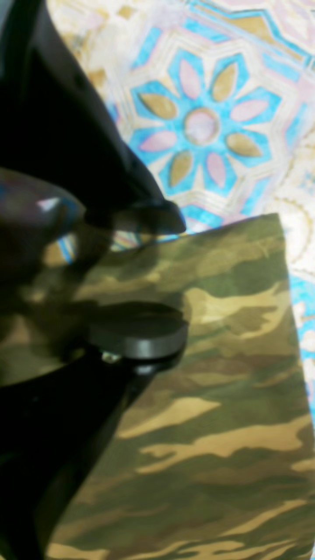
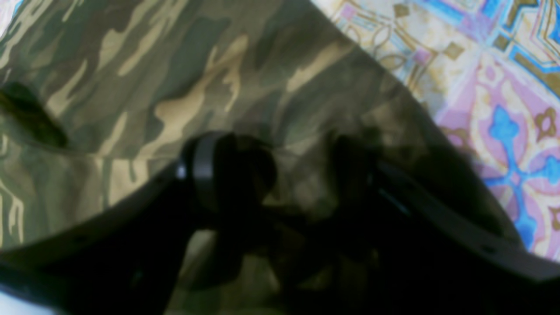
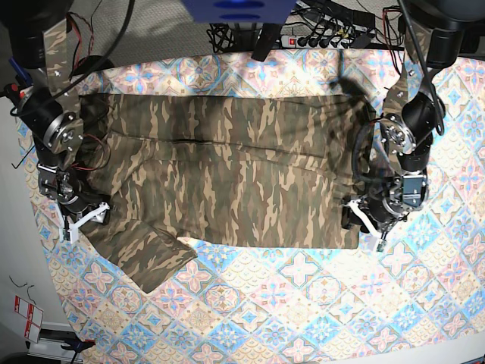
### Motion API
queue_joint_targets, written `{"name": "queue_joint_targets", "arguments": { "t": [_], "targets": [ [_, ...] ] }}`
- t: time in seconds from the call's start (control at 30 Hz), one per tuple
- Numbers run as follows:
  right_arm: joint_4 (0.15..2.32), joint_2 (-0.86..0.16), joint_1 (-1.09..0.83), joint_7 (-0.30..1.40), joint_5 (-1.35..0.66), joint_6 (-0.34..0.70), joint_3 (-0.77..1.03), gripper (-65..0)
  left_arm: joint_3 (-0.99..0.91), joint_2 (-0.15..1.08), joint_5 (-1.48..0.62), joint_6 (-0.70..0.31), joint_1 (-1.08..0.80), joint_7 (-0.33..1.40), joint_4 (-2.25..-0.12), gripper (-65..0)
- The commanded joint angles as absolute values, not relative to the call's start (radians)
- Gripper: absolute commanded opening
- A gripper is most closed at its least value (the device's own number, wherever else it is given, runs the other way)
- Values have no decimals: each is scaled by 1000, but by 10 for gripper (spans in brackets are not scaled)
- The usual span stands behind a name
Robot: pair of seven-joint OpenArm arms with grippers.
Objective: Fold the T-shirt properly
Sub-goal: 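Lower both grippers onto the shirt's side edges near the hem, then grasp the shirt's side edges with both grippers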
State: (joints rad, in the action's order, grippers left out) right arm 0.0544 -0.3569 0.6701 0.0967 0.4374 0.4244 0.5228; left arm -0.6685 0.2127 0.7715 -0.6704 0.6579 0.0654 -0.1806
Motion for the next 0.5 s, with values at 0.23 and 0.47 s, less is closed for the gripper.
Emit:
{"name": "queue_joint_targets", "arguments": {
  "t": [0.23,0.47],
  "targets": [
    [257,-346,621,199,453,455,526,-300,-642,174,825,-698,657,119,-165,-477],
    [427,-357,558,203,458,394,642,-300,-608,177,831,-698,625,120,-173,-485]
  ]
}}
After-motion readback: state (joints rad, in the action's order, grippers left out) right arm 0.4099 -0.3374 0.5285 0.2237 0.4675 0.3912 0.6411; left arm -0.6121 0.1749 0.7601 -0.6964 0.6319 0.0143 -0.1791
